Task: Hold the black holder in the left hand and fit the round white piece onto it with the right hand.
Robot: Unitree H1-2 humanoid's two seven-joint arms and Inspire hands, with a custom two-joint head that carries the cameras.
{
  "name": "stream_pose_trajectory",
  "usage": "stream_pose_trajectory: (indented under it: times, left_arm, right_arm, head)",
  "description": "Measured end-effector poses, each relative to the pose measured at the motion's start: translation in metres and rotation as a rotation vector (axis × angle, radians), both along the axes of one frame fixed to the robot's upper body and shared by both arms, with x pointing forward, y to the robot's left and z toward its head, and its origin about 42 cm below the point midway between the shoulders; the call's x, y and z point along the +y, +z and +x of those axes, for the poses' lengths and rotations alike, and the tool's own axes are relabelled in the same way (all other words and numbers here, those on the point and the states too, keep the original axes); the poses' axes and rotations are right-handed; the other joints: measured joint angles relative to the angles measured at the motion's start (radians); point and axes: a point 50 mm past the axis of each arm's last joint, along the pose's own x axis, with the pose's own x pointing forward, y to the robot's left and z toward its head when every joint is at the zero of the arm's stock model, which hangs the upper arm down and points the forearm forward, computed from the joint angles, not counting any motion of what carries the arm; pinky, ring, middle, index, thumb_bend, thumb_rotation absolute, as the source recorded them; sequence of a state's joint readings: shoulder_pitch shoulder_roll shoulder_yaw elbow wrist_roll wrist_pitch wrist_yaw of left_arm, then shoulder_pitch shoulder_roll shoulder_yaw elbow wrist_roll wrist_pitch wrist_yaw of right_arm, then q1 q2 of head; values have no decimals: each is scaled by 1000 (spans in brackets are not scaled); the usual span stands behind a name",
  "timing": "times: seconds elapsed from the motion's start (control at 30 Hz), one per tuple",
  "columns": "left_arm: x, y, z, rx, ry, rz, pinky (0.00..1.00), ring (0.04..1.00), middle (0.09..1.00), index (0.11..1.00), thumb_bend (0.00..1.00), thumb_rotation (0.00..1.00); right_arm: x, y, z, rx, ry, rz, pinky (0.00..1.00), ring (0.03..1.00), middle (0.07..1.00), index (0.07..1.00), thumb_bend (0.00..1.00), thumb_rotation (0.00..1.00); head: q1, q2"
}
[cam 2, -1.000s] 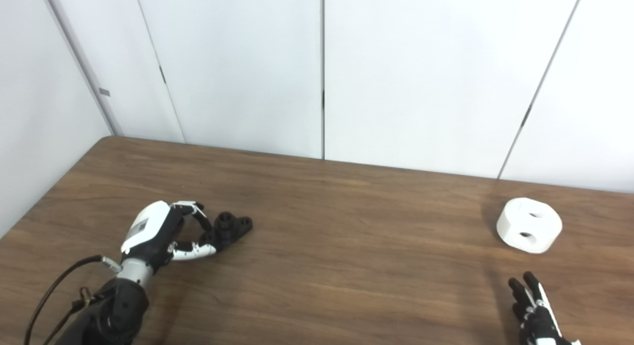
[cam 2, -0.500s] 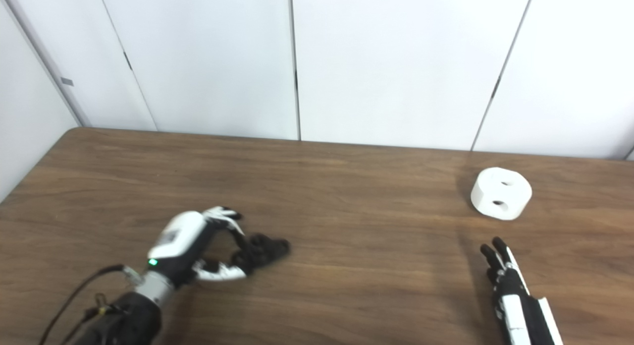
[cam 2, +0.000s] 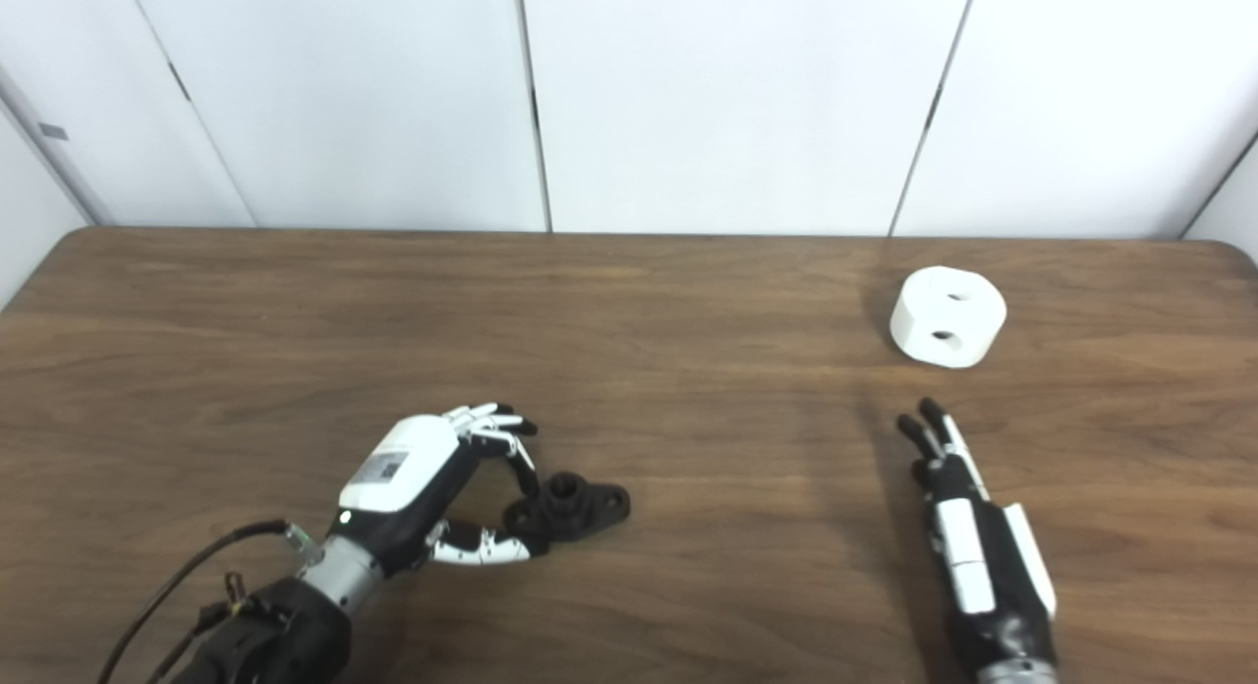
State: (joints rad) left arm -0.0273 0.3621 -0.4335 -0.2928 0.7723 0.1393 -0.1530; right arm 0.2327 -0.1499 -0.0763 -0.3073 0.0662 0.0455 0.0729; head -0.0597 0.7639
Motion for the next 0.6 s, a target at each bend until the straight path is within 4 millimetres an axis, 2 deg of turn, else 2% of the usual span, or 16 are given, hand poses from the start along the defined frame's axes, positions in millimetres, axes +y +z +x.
stream_pose_trajectory:
  times: [0.17, 0.57, 0.6]
  left_arm:
    - [-7, -1, -4, -59, -27, 37, 897, 896, 819, 487, 522, 50]
    - [-8, -3, -6, -113, -50, 60, 919, 910, 825, 487, 521, 48]
    - [-8, -3, -6, -113, -48, 59, 917, 906, 823, 487, 521, 48]
  right_arm:
    - [2, 2, 0, 7, -6, -12, 1000, 984, 930, 964, 626, 981]
    - [6, 9, 0, 16, -4, -14, 1000, 995, 929, 962, 638, 974]
    - [7, 10, 0, 13, -5, -16, 1000, 995, 929, 962, 637, 974]
  head:
    - [-15, 8]
    - [-57, 28]
    - [-84, 31]
